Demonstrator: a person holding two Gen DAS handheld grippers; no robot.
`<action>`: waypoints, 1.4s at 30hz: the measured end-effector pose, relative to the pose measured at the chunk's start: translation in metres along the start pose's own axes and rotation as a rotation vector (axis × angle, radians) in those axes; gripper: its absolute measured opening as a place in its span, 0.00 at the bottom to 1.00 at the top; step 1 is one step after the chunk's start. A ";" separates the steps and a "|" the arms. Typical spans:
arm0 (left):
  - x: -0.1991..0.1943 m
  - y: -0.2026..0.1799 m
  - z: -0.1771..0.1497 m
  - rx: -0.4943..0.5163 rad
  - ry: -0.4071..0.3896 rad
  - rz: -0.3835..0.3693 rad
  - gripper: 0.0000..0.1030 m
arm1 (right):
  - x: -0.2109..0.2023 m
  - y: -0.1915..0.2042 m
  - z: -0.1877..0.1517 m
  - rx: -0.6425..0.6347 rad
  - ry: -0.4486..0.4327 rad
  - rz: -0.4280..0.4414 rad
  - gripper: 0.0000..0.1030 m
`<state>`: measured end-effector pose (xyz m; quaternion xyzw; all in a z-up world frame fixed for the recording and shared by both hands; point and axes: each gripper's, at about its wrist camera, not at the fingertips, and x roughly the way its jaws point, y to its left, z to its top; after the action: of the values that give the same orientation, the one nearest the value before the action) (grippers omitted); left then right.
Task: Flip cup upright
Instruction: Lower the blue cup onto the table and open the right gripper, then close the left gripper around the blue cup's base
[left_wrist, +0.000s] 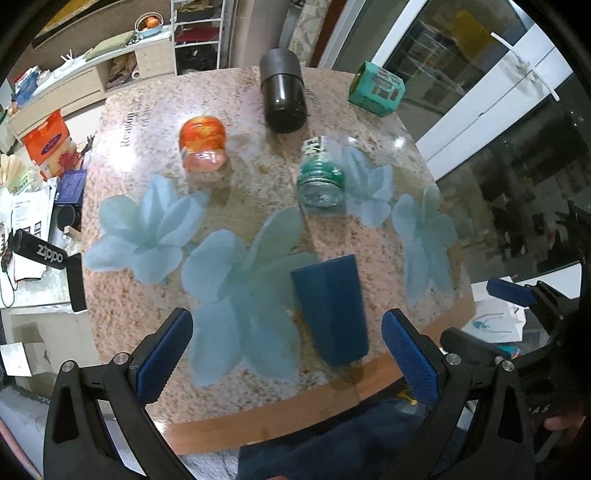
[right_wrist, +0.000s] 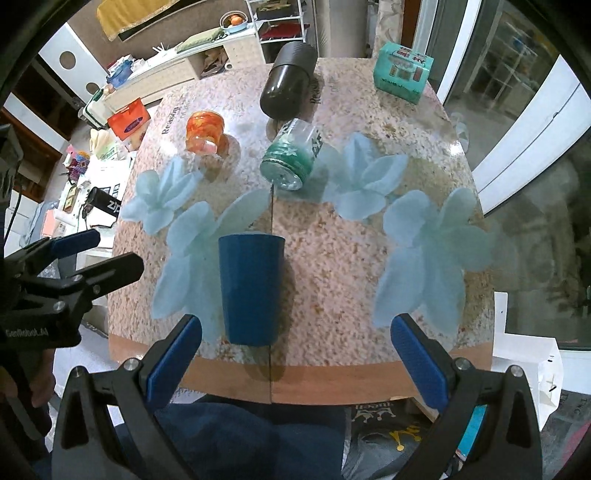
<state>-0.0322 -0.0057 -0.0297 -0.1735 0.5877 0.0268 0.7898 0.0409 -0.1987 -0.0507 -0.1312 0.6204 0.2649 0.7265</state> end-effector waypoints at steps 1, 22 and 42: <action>0.001 -0.003 0.001 -0.007 0.005 0.003 1.00 | 0.000 -0.003 0.000 -0.006 0.003 0.001 1.00; 0.056 -0.045 0.001 -0.177 0.133 0.066 1.00 | 0.013 -0.056 0.000 -0.141 0.046 0.158 1.00; 0.151 -0.028 0.024 -0.227 0.277 0.128 1.00 | 0.051 -0.074 0.015 -0.109 0.133 0.189 1.00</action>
<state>0.0438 -0.0493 -0.1586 -0.2259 0.6937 0.1190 0.6735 0.0983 -0.2406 -0.1074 -0.1286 0.6615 0.3563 0.6472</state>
